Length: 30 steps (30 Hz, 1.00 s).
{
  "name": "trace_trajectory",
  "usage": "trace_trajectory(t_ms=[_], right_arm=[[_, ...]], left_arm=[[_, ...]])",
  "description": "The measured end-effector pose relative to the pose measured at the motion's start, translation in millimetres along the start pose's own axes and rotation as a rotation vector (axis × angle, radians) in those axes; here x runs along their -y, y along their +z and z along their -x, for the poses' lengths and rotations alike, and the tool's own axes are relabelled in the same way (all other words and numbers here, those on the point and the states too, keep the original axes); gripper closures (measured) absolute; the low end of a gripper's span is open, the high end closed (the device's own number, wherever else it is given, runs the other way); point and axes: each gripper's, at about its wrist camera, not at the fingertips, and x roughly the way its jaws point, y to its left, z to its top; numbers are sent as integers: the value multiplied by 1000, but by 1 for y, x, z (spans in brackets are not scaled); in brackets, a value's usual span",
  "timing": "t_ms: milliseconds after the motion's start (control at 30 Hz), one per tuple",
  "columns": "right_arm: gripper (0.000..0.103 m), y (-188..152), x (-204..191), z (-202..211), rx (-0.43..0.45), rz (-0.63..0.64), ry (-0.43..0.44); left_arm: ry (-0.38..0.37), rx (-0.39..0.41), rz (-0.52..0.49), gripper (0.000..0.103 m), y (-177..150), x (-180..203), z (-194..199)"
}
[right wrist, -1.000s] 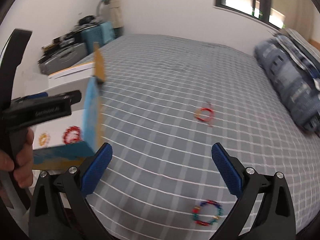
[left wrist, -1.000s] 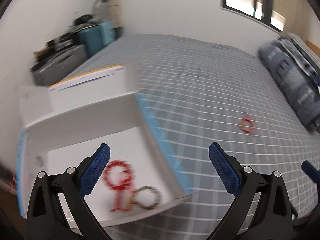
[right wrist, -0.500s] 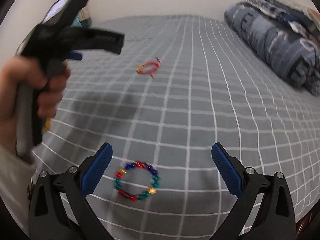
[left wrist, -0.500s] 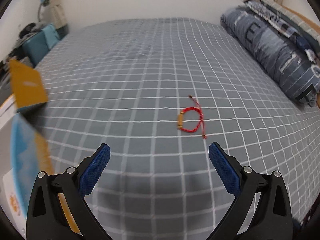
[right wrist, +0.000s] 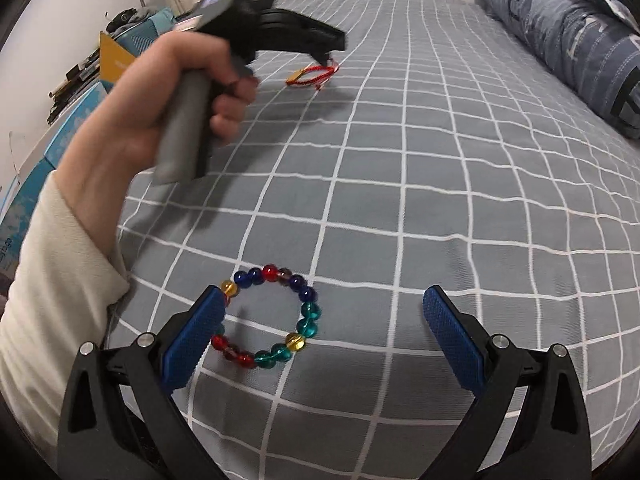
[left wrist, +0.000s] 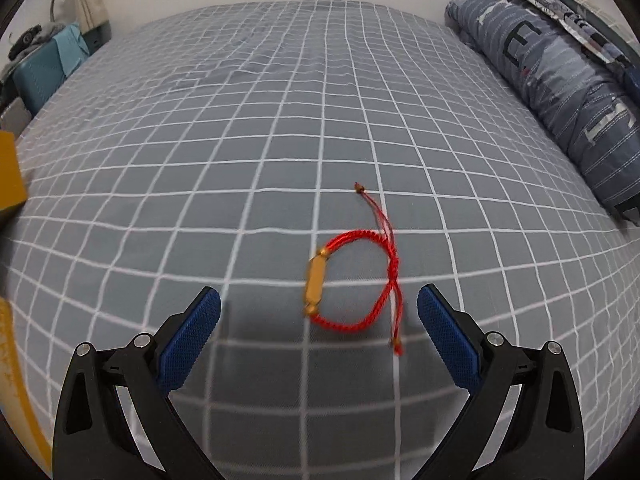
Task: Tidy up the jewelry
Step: 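Grasp second red string bracelet with left tool while right tool grasps multicolour bead bracelet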
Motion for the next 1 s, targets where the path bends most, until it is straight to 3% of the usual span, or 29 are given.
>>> trace_trajectory(t_ms=[300, 400, 533, 700, 800, 833, 1000], right_arm=[[8, -4, -5, -14, -29, 14, -6], [9, -2, -6, -18, -39, 20, 2], [27, -2, -4, -20, -37, 32, -24], [48, -1, 4, -21, -37, 21, -37], [74, 1, 7, -21, -34, 14, -40], [89, 2, 8, -20, -29, 18, -47], [93, 4, 11, -22, -21, 9, -49]], left_arm=[[34, -22, -20, 8, 2, 1, -28], [51, -23, -15, 16, 1, 0, -28], [68, -30, -33, 29, -2, 0, -27], [58, -47, -56, 59, -5, 4, -22], [51, -62, -49, 82, -6, 4, -20], [57, -66, -45, 90, -6, 4, -19], [49, -61, -38, 91, -6, 2, -19]])
